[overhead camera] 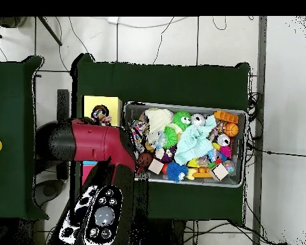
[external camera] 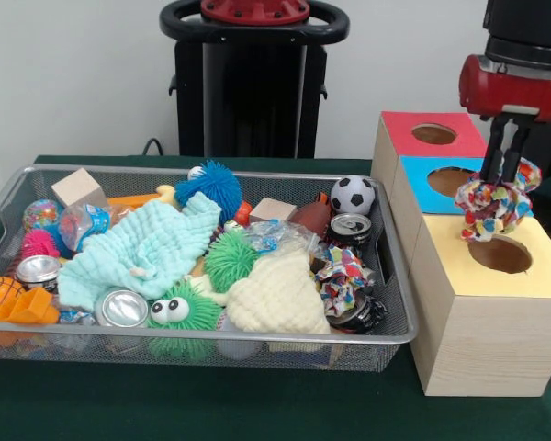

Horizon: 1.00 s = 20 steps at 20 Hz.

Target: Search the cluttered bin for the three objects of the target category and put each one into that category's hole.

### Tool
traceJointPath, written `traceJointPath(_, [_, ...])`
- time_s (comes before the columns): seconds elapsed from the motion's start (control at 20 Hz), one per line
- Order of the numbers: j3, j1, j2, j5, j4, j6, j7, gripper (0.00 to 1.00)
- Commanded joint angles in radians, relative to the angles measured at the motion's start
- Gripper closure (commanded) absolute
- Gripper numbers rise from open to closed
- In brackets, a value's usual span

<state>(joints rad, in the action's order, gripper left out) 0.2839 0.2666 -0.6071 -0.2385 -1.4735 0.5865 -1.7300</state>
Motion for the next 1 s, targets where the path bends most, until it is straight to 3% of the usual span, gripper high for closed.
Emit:
traceJointPath(0.05, [0.002, -0.004, 0.050, -0.023, 0.131, 0.206, -0.266, 1.00])
traceJointPath(0.3, [0.007, -0.004, 0.072, -0.020, 0.202, 0.267, -0.285, 1.00])
traceJointPath(1.0, [-0.026, -0.014, 0.144, -0.032, 0.177, 0.122, -0.289, 1.00])
